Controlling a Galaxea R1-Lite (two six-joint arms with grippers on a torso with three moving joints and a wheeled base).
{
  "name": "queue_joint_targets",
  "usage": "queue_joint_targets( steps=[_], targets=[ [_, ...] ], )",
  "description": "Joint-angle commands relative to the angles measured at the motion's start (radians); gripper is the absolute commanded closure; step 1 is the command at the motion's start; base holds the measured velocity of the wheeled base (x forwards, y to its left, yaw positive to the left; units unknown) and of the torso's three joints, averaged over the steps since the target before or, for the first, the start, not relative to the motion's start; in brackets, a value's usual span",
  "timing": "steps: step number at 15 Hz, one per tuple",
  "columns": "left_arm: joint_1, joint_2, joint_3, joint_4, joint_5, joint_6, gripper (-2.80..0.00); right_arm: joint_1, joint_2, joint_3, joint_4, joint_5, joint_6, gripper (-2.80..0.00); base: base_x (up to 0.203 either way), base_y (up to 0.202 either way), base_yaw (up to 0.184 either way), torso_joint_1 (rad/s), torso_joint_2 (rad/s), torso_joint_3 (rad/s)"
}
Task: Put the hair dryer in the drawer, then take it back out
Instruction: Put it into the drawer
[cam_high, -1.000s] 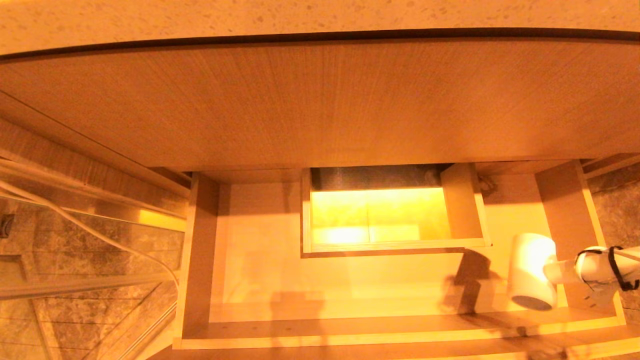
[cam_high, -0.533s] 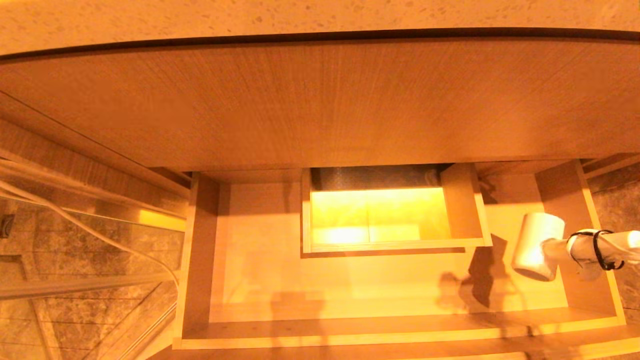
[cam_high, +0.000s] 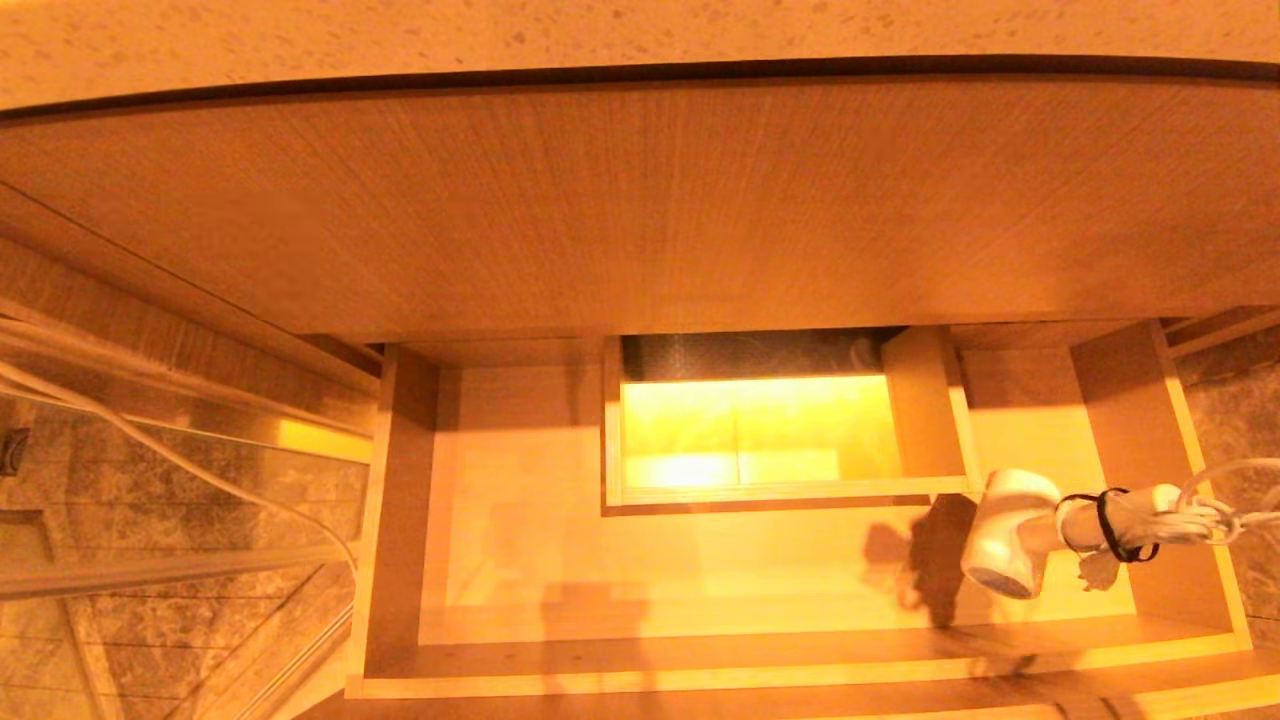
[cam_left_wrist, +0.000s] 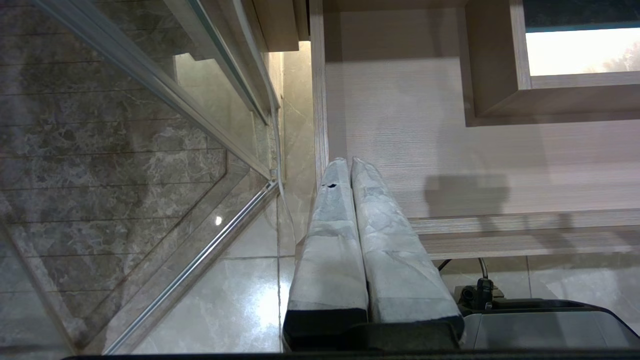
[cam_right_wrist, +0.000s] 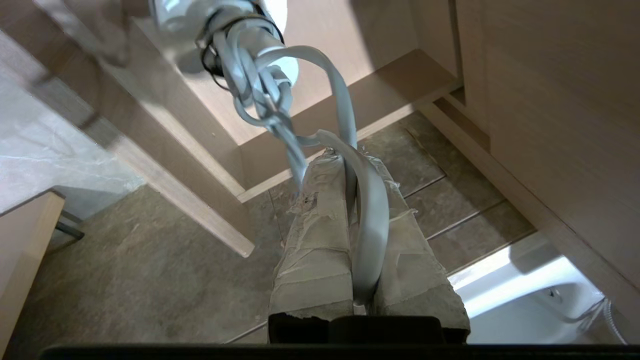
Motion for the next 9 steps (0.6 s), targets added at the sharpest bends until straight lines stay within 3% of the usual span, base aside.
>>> queue_joint_targets(
  steps=[1, 9],
  targets=[
    [0.0, 0.0, 0.0, 0.0, 0.001, 0.0, 0.0, 0.001, 0.025, 0.009, -0.012, 0.0, -0.008, 0.0, 0.0, 0.0, 0.0, 0.0, 0.0, 0.0],
    [0.0, 0.0, 0.0, 0.0, 0.001, 0.0, 0.0, -0.002, 0.143, 0.01, -0.054, -0.011, -0.005, 0.0, 0.0, 0.0, 0.0, 0.0, 0.0, 0.0]
  ],
)
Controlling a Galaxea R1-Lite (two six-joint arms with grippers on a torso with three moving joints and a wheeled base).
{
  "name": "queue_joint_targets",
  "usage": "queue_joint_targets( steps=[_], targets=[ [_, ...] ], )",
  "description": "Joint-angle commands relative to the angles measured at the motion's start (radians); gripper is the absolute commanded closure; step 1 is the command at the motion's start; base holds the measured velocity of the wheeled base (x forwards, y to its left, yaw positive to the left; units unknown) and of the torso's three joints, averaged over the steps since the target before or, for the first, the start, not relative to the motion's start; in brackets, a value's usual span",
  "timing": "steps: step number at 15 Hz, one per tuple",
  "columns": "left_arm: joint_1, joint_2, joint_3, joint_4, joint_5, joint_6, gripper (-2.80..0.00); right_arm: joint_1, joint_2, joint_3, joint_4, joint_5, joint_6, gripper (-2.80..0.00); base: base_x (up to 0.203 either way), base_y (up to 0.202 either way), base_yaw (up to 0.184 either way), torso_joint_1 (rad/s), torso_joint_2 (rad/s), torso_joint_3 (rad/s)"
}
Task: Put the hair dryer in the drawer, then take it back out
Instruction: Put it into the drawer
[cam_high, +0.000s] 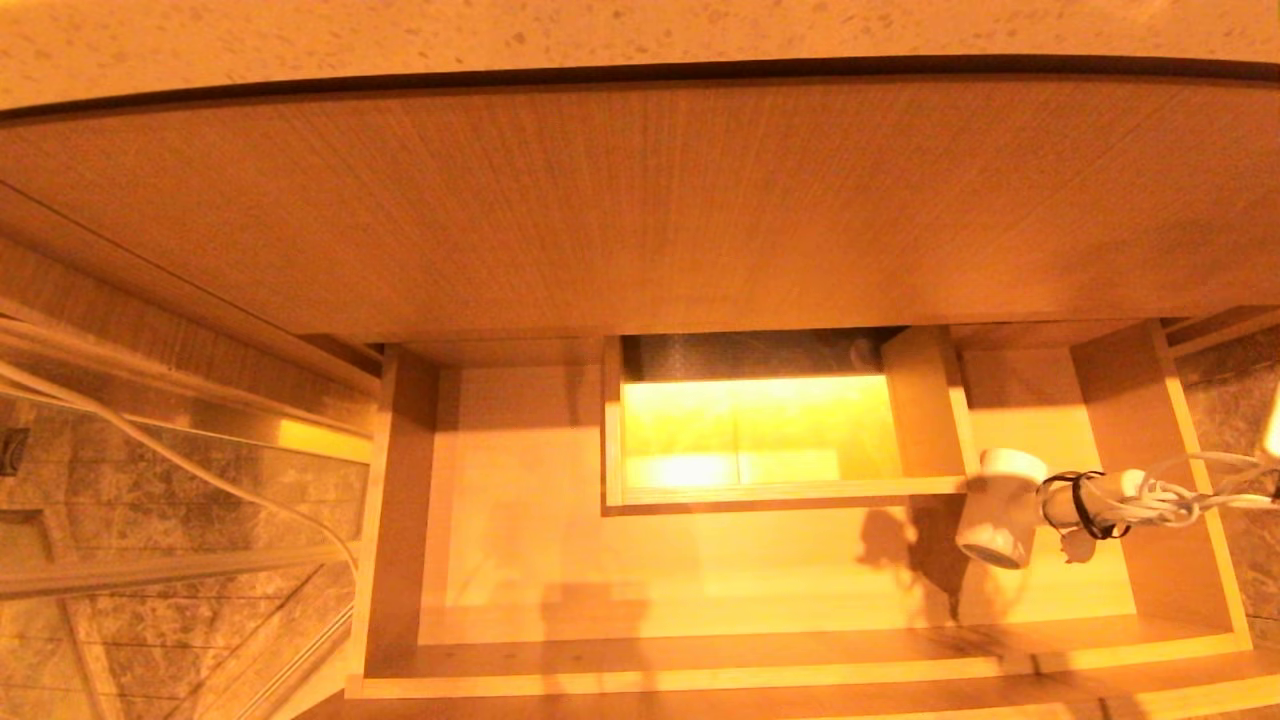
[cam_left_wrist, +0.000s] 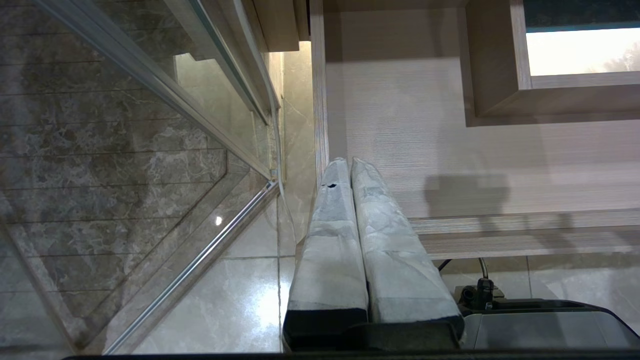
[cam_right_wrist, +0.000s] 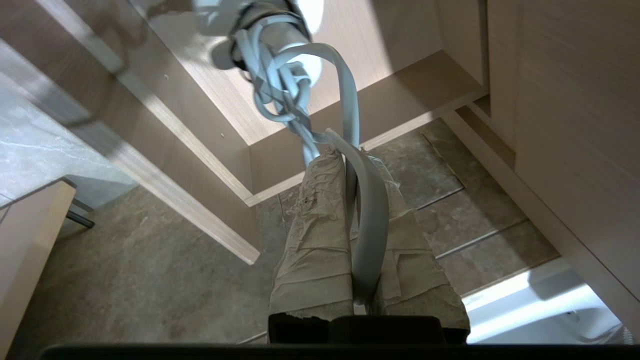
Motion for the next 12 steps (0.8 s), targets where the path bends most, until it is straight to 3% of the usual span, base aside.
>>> queue_joint_targets(
  steps=[1, 12],
  targets=[
    [0.0, 0.0, 0.0, 0.0, 0.0, 0.0, 0.0, -0.006, 0.049, 0.0, -0.012, -0.002, 0.003, 0.0, 0.0, 0.0, 0.0, 0.0, 0.0, 0.0],
    [0.0, 0.0, 0.0, 0.0, 0.0, 0.0, 0.0, -0.094, 0.214, 0.005, -0.067, 0.006, 0.018, 0.0, 0.0, 0.0, 0.0, 0.0, 0.0, 0.0]
  ],
)
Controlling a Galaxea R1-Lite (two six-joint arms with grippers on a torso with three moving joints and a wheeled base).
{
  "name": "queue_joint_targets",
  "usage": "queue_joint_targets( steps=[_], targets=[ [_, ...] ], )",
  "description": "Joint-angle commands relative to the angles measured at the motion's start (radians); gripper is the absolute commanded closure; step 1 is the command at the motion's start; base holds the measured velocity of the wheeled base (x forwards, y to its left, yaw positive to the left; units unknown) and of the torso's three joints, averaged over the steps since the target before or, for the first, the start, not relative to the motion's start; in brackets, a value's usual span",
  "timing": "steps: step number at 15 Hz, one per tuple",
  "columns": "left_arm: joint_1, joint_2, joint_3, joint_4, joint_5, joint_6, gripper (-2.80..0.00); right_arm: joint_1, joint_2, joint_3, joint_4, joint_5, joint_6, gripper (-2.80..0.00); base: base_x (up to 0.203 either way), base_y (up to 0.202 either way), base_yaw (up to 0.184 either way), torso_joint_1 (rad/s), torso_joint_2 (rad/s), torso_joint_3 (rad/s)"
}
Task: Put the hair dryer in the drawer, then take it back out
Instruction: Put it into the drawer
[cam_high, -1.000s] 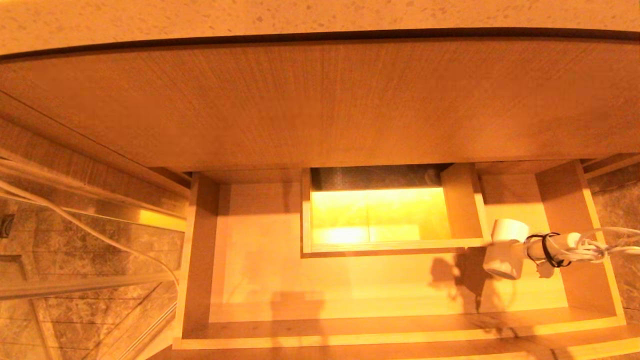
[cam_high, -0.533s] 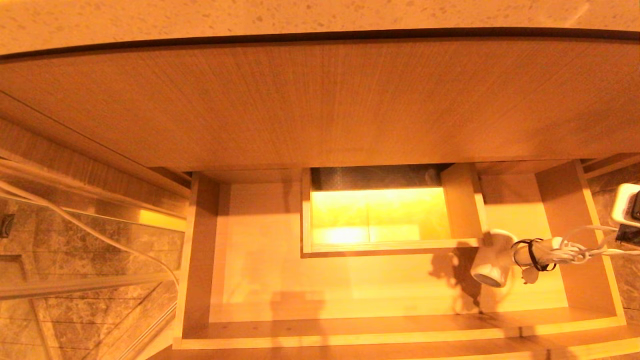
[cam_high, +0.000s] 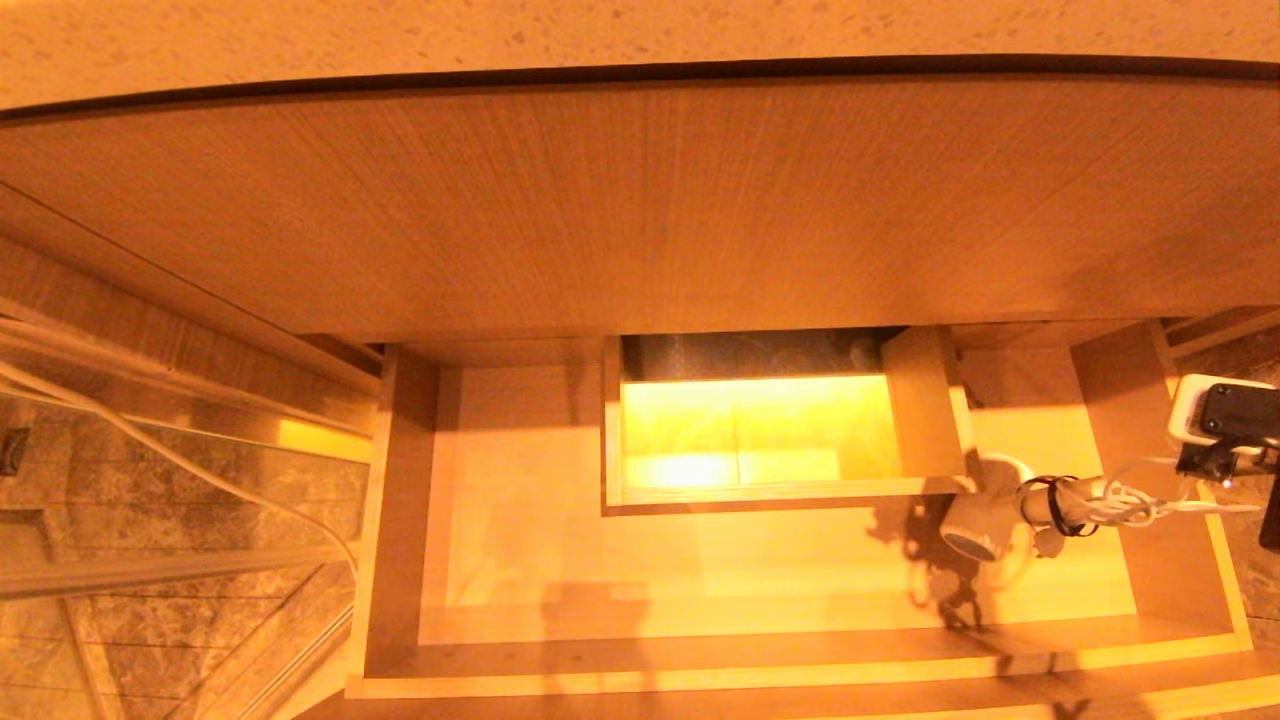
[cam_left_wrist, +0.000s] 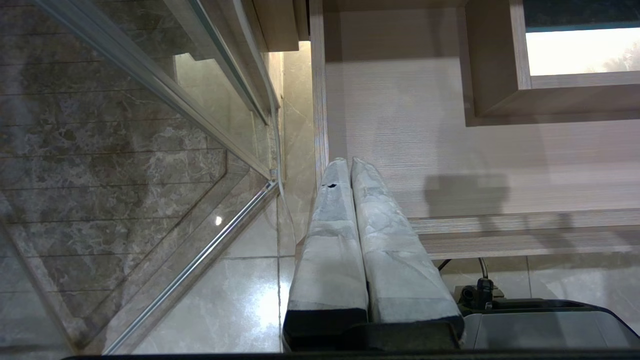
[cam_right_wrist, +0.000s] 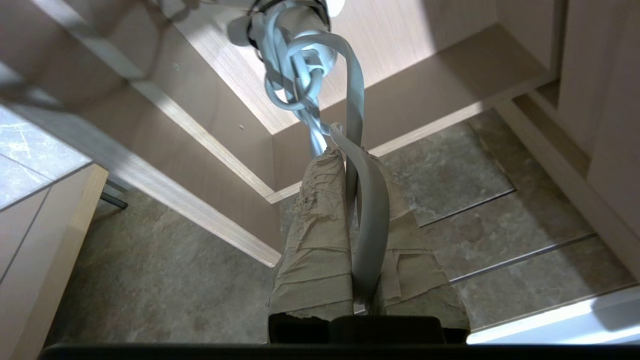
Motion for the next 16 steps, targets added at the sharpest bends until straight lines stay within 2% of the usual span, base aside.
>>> queue_joint_targets(
  steps=[1, 6, 9, 16],
  targets=[
    [0.0, 0.0, 0.0, 0.0, 0.001, 0.0, 0.0, -0.03, 0.05, -0.004, -0.015, 0.0, -0.009, 0.0, 0.0, 0.0, 0.0, 0.0, 0.0, 0.0],
    [0.0, 0.0, 0.0, 0.0, 0.001, 0.0, 0.0, -0.12, 0.108, -0.013, -0.061, 0.005, -0.032, 0.0, 0.0, 0.0, 0.0, 0.0, 0.0, 0.0],
    [0.0, 0.0, 0.0, 0.0, 0.001, 0.0, 0.0, -0.188, 0.156, -0.01, -0.098, 0.005, -0.081, 0.0, 0.0, 0.0, 0.0, 0.0, 0.0, 0.0],
    [0.0, 0.0, 0.0, 0.0, 0.001, 0.0, 0.0, -0.247, 0.276, -0.011, -0.154, -0.005, -0.084, 0.0, 0.0, 0.0, 0.0, 0.0, 0.0, 0.0]
  ],
)
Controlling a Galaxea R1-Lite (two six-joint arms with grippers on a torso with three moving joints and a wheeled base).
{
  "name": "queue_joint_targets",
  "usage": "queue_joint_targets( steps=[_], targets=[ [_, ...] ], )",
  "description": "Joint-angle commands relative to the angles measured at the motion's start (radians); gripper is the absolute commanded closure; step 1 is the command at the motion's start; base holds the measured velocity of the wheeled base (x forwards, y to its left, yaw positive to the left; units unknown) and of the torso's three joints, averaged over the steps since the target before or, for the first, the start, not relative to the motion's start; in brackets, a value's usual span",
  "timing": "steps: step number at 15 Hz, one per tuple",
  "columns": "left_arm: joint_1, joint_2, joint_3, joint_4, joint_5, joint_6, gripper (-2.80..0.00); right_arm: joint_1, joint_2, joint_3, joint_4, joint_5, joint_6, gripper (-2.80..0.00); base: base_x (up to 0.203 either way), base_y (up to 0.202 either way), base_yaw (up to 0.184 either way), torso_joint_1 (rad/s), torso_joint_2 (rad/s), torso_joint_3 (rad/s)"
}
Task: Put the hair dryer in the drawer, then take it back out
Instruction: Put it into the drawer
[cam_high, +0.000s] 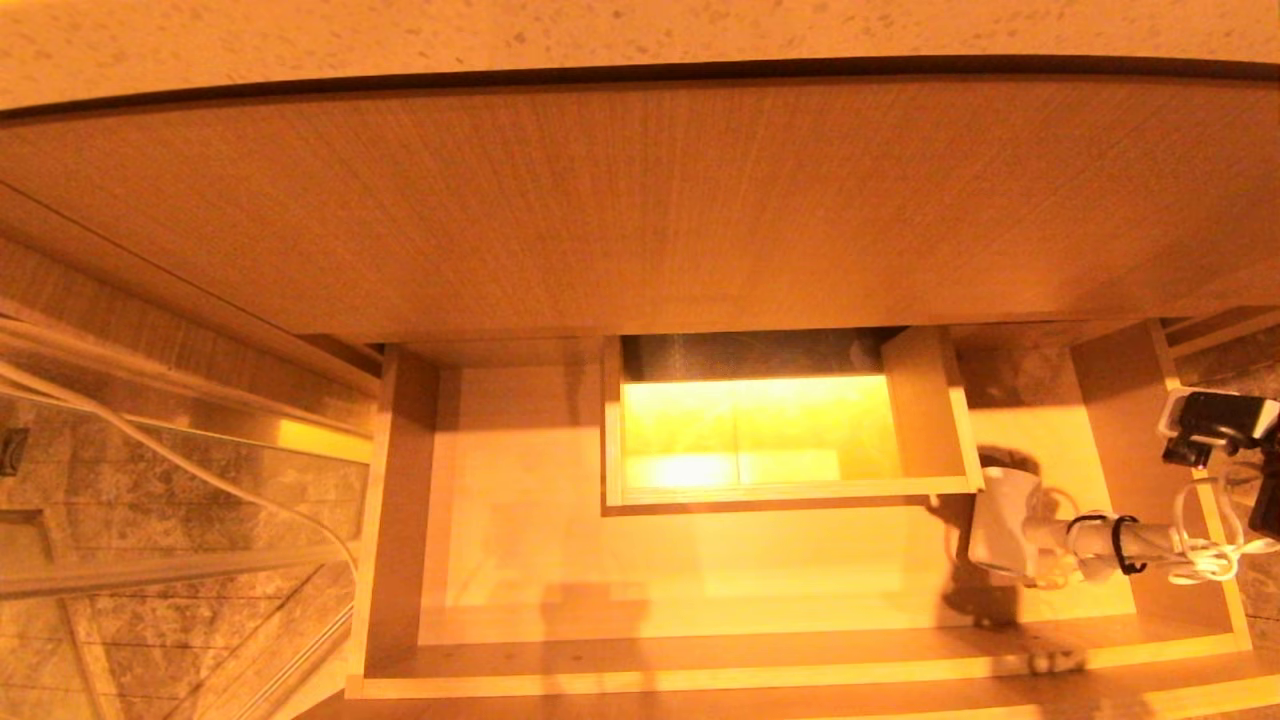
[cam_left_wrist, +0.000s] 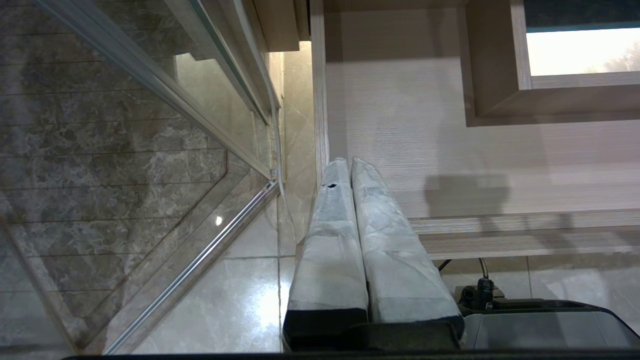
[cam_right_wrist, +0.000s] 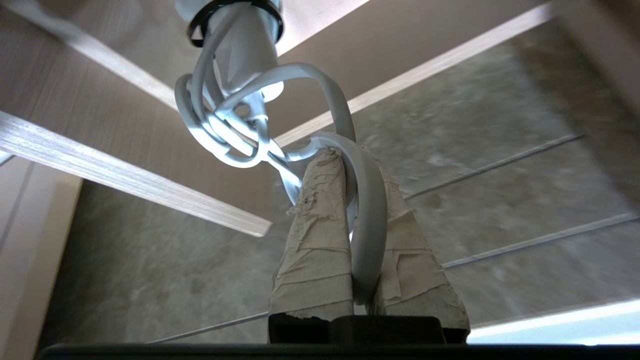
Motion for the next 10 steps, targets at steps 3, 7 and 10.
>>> queue_joint_targets(
  steps=[3, 7, 10],
  targets=[
    [0.0, 0.0, 0.0, 0.0, 0.0, -0.001, 0.0, -0.024, 0.085, -0.001, -0.001, -0.004, -0.009, 0.0, 0.0, 0.0, 0.0, 0.0, 0.0, 0.0],
    [0.0, 0.0, 0.0, 0.0, 0.0, -0.001, 0.0, -0.022, 0.124, 0.013, 0.001, -0.001, -0.006, 0.0, 0.0, 0.0, 0.0, 0.0, 0.0, 0.0],
    [0.0, 0.0, 0.0, 0.0, 0.0, -0.001, 0.0, -0.019, 0.148, 0.019, 0.0, 0.006, -0.005, 0.0, 0.0, 0.0, 0.0, 0.0, 0.0, 0.0]
  ],
)
